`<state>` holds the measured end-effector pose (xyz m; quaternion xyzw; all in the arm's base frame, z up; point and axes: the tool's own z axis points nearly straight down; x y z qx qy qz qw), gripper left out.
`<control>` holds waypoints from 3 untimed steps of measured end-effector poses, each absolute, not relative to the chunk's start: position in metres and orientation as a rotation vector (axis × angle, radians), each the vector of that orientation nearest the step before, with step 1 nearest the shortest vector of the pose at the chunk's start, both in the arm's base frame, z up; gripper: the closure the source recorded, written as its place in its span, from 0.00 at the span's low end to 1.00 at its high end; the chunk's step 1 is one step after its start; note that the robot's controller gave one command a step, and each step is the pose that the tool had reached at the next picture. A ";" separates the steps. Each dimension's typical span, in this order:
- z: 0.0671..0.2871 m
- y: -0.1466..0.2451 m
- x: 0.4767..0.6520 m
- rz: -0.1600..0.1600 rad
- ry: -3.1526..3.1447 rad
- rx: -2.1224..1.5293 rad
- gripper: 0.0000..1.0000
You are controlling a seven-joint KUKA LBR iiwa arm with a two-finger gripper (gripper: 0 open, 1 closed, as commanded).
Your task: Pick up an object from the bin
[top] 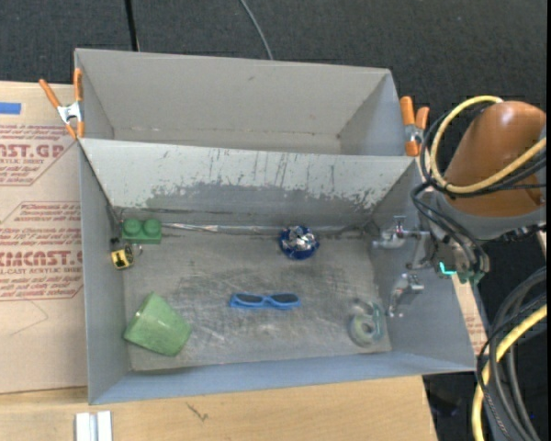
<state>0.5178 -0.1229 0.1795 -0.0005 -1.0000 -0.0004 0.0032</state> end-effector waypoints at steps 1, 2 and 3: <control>0.085 -0.139 0.502 0.000 -3.148 -0.006 0.00; 0.100 -0.144 0.485 0.000 -3.140 0.081 0.00; 0.099 -0.124 0.482 -0.002 -3.136 0.164 0.00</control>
Offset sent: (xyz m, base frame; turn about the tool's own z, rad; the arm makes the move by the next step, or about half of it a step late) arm -0.0208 -0.0182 -0.1095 0.0033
